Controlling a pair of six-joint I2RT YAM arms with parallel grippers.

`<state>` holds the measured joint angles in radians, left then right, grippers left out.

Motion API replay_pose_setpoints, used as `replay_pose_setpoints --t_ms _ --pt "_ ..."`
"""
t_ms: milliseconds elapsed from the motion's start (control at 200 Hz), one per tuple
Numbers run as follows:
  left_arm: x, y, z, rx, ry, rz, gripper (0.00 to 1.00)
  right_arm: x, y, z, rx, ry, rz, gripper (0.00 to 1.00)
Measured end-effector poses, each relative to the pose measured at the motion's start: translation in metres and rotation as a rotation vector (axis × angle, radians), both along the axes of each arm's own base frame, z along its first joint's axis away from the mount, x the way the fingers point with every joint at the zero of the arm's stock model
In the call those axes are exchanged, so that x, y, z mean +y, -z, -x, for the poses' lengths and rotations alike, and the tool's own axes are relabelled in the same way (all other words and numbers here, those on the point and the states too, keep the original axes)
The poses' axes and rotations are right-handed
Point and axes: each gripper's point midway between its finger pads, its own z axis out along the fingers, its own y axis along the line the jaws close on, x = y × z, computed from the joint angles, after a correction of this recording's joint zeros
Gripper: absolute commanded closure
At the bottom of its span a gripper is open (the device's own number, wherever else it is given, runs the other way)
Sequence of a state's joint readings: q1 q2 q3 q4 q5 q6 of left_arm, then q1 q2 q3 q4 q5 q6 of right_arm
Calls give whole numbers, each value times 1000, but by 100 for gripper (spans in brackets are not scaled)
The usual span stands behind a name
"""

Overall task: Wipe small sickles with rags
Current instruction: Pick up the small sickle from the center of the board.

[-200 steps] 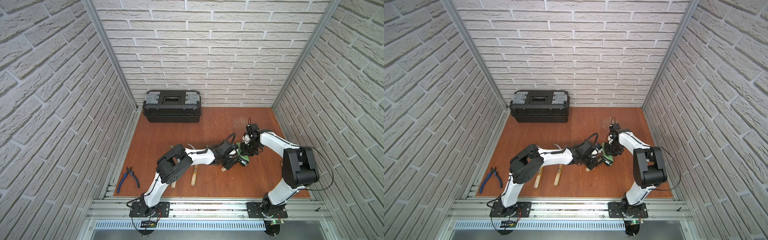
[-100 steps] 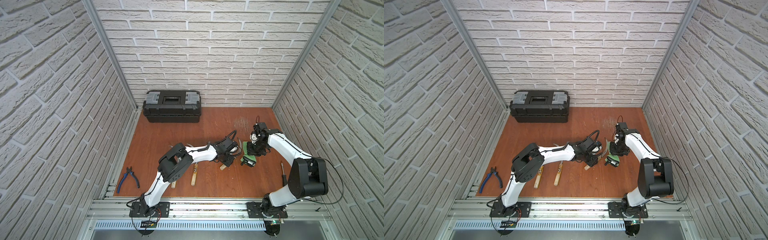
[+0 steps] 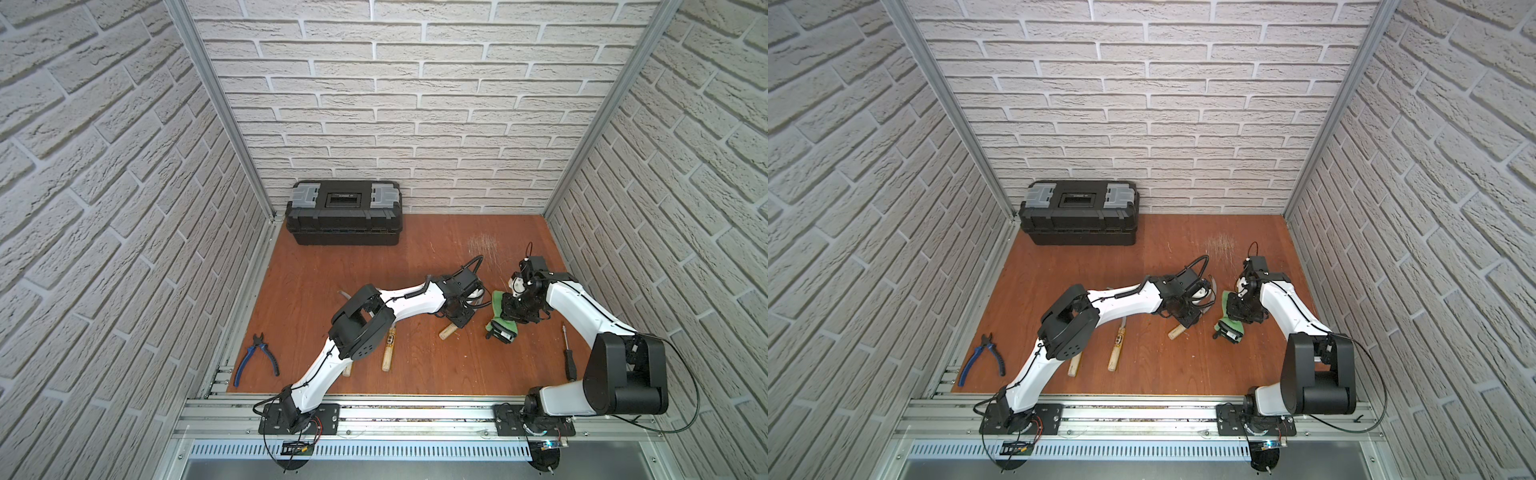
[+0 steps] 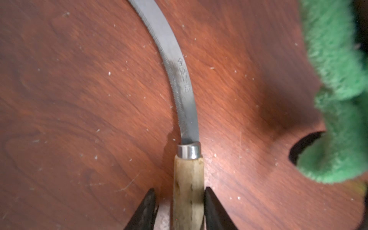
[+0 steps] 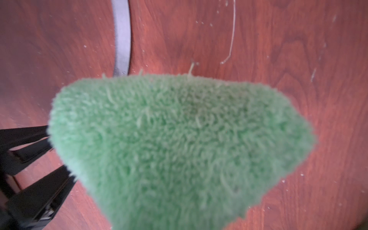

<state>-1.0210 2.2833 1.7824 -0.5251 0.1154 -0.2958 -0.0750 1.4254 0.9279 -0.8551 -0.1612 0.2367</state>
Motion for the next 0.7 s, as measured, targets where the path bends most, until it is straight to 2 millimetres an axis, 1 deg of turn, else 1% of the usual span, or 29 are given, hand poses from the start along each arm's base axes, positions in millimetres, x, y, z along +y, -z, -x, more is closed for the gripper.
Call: replay_pose_setpoints --t_ms 70,170,250,470,590,700 --pt "-1 1 0 -1 8 -3 73 2 0 -2 -9 2 -13 98" --pt "-2 1 0 4 11 -6 90 4 0 -5 -21 9 -28 97" --pt "-2 1 0 7 15 -11 100 6 0 -7 -31 11 -42 97" --pt "-1 2 -3 38 7 13 100 13 -4 -16 -70 8 -88 97" --pt "0 0 -8 84 -16 82 100 19 -4 -20 -92 2 -124 97" --pt "7 -4 -14 131 -52 156 100 27 -7 -25 -116 -4 -171 97"
